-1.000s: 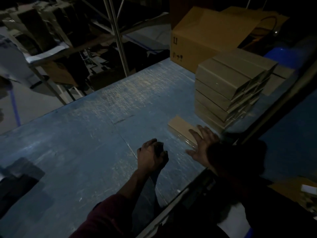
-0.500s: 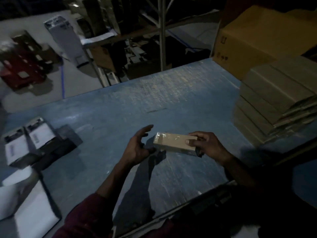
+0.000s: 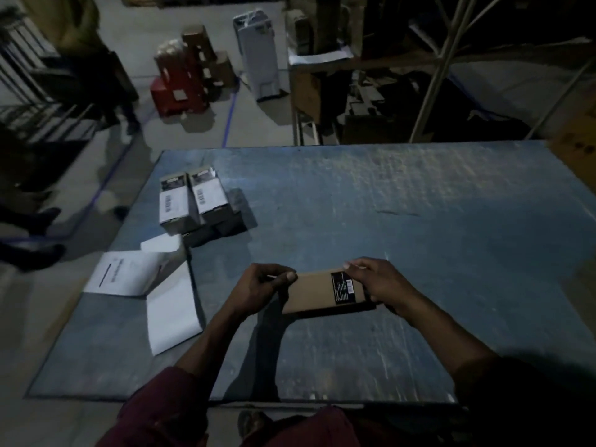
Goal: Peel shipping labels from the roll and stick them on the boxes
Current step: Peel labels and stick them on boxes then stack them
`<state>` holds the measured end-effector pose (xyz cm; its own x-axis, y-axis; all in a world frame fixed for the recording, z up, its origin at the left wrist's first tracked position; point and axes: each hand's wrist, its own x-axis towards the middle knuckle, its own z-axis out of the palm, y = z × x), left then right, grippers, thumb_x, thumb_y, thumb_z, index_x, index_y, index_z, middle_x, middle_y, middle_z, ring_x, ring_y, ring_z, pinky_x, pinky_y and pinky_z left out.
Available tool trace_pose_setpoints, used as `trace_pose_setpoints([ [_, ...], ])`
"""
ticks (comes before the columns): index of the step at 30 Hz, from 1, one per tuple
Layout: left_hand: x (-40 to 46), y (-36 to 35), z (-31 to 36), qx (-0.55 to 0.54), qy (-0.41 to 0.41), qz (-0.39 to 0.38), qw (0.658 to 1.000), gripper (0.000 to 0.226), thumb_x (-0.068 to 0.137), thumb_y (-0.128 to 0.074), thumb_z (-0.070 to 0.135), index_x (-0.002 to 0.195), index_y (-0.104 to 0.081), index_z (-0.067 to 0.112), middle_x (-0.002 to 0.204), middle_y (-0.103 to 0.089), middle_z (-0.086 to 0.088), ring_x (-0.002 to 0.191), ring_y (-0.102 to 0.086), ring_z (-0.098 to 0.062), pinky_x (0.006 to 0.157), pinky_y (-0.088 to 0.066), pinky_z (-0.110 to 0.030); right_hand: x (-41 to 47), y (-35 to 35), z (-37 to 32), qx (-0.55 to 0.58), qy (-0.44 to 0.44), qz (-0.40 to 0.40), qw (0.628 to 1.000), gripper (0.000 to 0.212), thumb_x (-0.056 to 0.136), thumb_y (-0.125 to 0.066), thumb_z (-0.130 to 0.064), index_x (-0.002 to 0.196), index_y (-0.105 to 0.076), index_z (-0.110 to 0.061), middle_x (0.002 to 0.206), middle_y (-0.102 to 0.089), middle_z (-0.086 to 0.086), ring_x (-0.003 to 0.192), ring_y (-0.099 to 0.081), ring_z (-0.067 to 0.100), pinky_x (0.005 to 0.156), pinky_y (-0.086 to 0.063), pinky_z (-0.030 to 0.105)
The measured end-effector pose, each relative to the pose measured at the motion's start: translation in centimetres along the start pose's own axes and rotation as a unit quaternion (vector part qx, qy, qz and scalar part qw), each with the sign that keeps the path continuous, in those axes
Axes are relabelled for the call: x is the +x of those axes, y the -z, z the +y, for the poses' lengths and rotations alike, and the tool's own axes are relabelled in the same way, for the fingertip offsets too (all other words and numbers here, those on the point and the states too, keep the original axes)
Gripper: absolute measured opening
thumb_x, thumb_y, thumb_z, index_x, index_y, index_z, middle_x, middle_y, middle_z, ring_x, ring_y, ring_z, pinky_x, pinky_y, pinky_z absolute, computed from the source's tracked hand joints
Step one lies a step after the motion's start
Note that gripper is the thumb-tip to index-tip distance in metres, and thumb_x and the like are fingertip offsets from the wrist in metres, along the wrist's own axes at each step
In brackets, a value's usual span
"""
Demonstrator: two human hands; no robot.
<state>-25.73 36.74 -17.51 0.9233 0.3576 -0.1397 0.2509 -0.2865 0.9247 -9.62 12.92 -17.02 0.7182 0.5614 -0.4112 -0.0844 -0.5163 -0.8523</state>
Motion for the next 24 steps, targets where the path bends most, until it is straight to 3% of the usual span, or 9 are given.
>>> trace_pose_setpoints([
  [2, -0.3, 0.7, -0.5, 0.015, -0.002, -0.001, 1.0, 0.037, 0.102, -0.068, 0.029, 0.081, -0.078, 0.0, 0.064, -0.074, -0.008, 0.062, -0.07, -0.012, 0.067, -0.05, -0.018, 0.9, -0.9, 0.5, -0.04, 0.024, 0.011, 0.999, 0.049, 0.082, -0.067, -0.076, 0.101, -0.08, -0.032, 0.095, -0.078, -0.015, 0.083, -0.068, 0.009, 0.063, -0.046, 0.024],
  [5, -0.3, 1.4, -1.1, 0.042, 0.009, -0.005, 0.999, 0.037, 0.102, -0.067, 0.034, 0.085, -0.079, 0.003, 0.07, -0.077, -0.007, 0.065, -0.074, -0.015, 0.065, -0.053, -0.021, 1.6, -2.0, 1.2, -0.107, 0.034, 0.025, 0.993, 0.05, 0.081, -0.064, -0.081, 0.101, -0.08, -0.039, 0.102, -0.078, -0.017, 0.087, -0.072, 0.009, 0.077, -0.058, 0.034],
  [8, -0.1, 1.4, -1.8, 0.113, 0.014, 0.019, 0.993, 0.033, 0.102, -0.066, 0.039, 0.095, -0.083, 0.011, 0.084, -0.081, -0.001, 0.078, -0.076, -0.009, 0.071, -0.055, -0.02, 1.8, -2.8, 0.9, -0.165, 0.049, 0.046, 0.984, 0.046, 0.091, -0.062, -0.069, 0.111, -0.08, -0.031, 0.111, -0.078, -0.01, 0.099, -0.071, 0.012, 0.088, -0.057, 0.034],
  [10, -0.1, 1.3, -2.4, 0.152, 0.016, 0.029, 0.988, 0.029, 0.103, -0.064, 0.043, 0.103, -0.083, 0.02, 0.094, -0.081, 0.003, 0.084, -0.075, -0.007, 0.077, -0.057, -0.027, 1.8, -3.1, 0.4, -0.206, 0.052, 0.056, 0.975, 0.04, 0.095, -0.061, -0.063, 0.107, -0.079, -0.03, 0.107, -0.078, -0.006, 0.099, -0.071, 0.017, 0.088, -0.058, 0.037],
  [13, -0.6, 1.8, -2.7, 0.16, 0.024, 0.032, 0.986, 0.036, 0.101, -0.064, 0.048, 0.116, -0.08, 0.02, 0.111, -0.08, 0.001, 0.094, -0.075, -0.012, 0.084, -0.059, -0.034, 2.2, -3.9, -0.5, -0.269, 0.073, 0.07, 0.958, 0.023, 0.098, -0.063, -0.048, 0.1, -0.076, -0.029, 0.104, -0.076, -0.004, 0.097, -0.071, 0.022, 0.079, -0.054, 0.031],
  [16, -1.6, 4.0, -2.6, 0.158, 0.021, 0.056, 0.986, 0.036, 0.102, -0.065, 0.044, 0.125, -0.076, 0.018, 0.121, -0.076, 0.003, 0.1, -0.074, -0.013, 0.085, -0.057, -0.028, 2.8, -5.4, -2.7, -0.305, 0.12, 0.118, 0.937, 0.031, 0.096, -0.068, -0.046, 0.113, -0.076, -0.021, 0.117, -0.072, 0.006, 0.104, -0.068, 0.029, 0.083, -0.055, 0.034],
  [19, -3.4, 8.3, -3.4, 0.137, 0.036, 0.14, 0.98, 0.026, 0.098, -0.071, 0.042, 0.115, -0.079, 0.025, 0.107, -0.077, 0.012, 0.085, -0.071, 0.002, 0.071, -0.05, -0.009, 3.3, -8.5, -6.1, -0.284, 0.173, 0.108, 0.937, 0.033, 0.095, -0.072, -0.042, 0.118, -0.075, -0.019, 0.124, -0.071, 0.007, 0.107, -0.068, 0.031, 0.091, -0.056, 0.038],
  [22, -5.7, 14.1, -4.9, 0.113, 0.047, 0.243, 0.962, 0.022, 0.093, -0.077, 0.042, 0.107, -0.08, 0.026, 0.098, -0.079, 0.012, 0.08, -0.071, 0.005, 0.067, -0.052, -0.013, 3.7, -13.5, -9.2, -0.288, 0.258, 0.074, 0.919, 0.026, 0.094, -0.074, -0.034, 0.115, -0.077, -0.019, 0.119, -0.073, 0.003, 0.107, -0.065, 0.029, 0.095, -0.049, 0.035],
  [24, -7.4, 18.2, -6.0, 0.099, 0.053, 0.311, 0.944, 0.023, 0.089, -0.076, 0.042, 0.103, -0.081, 0.024, 0.095, -0.079, 0.01, 0.078, -0.073, 0.002, 0.066, -0.054, -0.019, 4.0, -17.2, -11.7, -0.243, 0.279, 0.023, 0.929, 0.023, 0.094, -0.076, -0.029, 0.115, -0.077, -0.018, 0.114, -0.073, -0.004, 0.102, -0.063, 0.016, 0.09, -0.045, 0.026],
])
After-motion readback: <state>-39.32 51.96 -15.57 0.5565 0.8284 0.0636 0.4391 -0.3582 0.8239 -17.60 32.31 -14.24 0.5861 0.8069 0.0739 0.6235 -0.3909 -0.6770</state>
